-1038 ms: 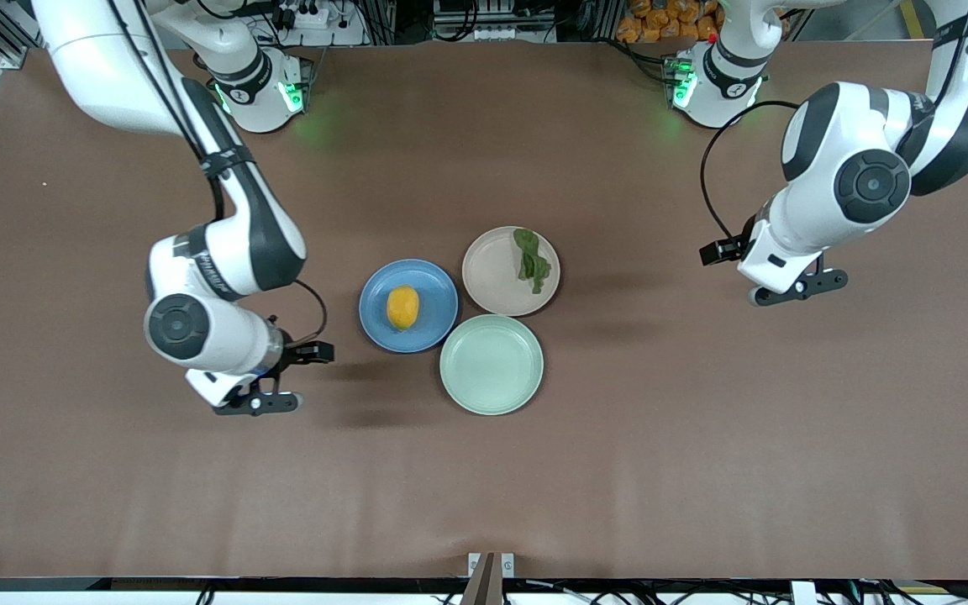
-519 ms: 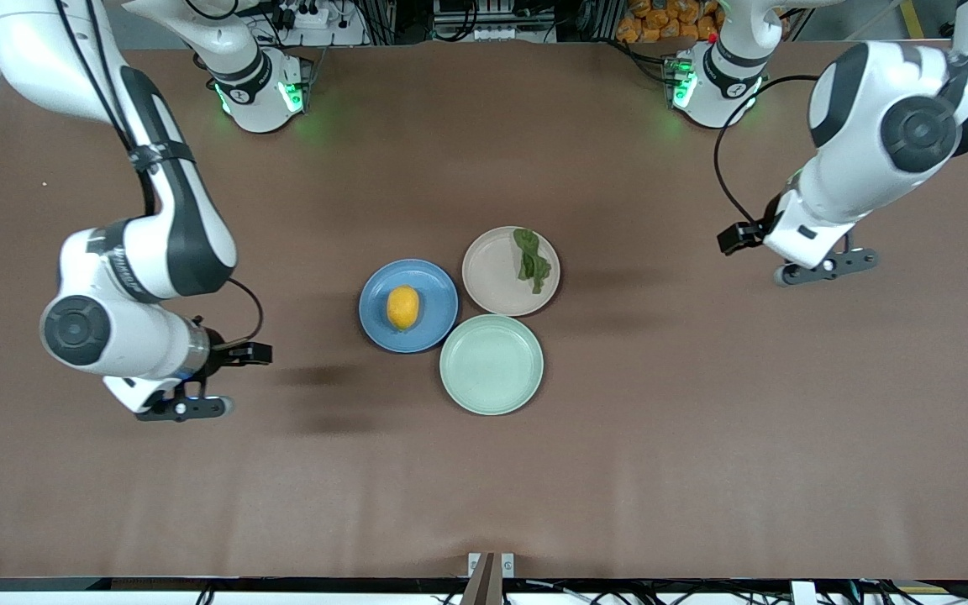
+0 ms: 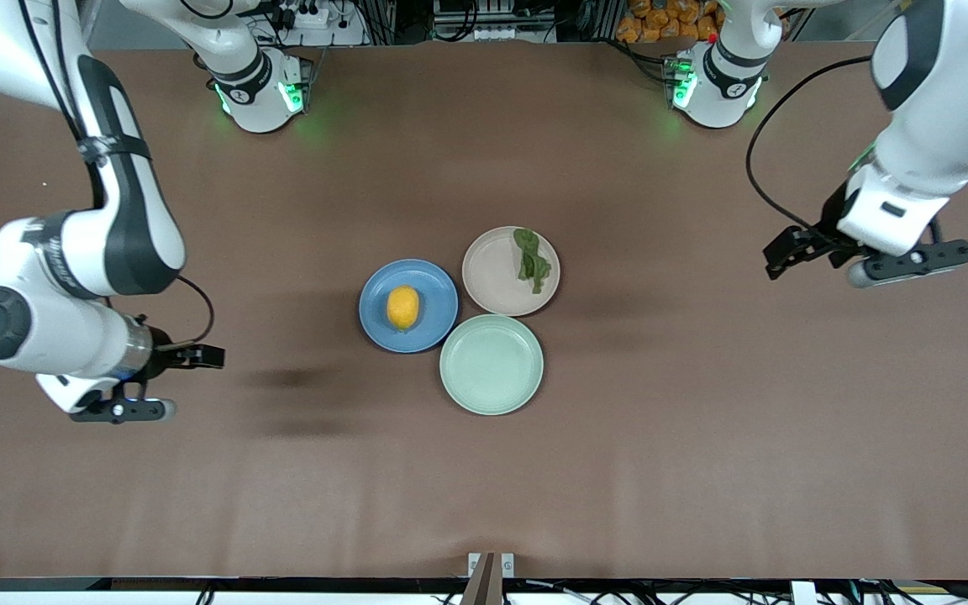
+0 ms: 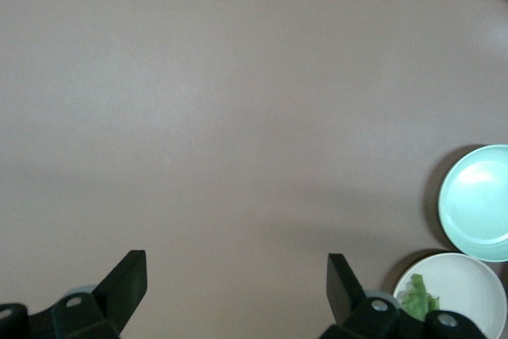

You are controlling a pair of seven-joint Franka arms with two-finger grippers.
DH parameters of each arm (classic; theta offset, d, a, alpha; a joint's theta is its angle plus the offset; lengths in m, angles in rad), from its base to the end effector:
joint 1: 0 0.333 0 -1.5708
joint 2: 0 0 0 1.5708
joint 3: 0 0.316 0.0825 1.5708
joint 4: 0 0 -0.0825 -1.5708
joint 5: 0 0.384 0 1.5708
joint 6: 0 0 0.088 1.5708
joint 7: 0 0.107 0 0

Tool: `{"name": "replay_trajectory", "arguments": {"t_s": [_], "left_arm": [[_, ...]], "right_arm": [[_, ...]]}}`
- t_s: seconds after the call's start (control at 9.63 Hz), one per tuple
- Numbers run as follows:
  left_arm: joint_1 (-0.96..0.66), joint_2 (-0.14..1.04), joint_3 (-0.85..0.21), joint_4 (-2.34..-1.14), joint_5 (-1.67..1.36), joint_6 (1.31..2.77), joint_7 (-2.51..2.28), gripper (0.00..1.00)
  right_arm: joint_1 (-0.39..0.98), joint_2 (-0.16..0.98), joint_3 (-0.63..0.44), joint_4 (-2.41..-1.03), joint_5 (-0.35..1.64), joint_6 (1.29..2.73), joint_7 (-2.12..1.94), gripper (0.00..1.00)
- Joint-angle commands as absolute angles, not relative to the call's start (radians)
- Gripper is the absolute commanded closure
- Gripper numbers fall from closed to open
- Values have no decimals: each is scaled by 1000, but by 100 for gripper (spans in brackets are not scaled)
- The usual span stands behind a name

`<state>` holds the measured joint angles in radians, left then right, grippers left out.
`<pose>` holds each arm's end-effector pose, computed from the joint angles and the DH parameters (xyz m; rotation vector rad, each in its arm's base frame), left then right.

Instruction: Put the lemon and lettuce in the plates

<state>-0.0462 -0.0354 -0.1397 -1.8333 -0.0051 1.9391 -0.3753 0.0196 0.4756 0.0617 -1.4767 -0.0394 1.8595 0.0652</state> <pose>0.5562 -0.1060 0.5519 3.0815 0.2946 0.2099 0.6813 0.0460 0.3955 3.1228 0.0367 -0.1421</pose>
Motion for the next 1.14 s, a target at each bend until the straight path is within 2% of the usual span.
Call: {"name": "replay_trajectory", "arguments": {"t_s": [0.0,0.21,0.42,0.73,1.04], "left_arm": [[-48,-41,-140,-1769,-35,1854,-335,0],[-57,-38,-138,-1679,-25,1725,-215,0],[-61,-41,-141,-1638,-5,1643,-137,0],[-61,-37,-138,-1571,14,1547,-97,0],[-63,-35,-138,-1523,41,1503,-97,0]], "right_arm": [[0,324,61,-1647,-54,1903,45,0],[-6,209,60,-1785,-52,1971,46,0],[-21,106,61,-1908,-51,2032,46,0],[-23,8,61,-1950,-51,2017,48,0],[-38,-52,61,-1937,-41,1938,51,0]]}}
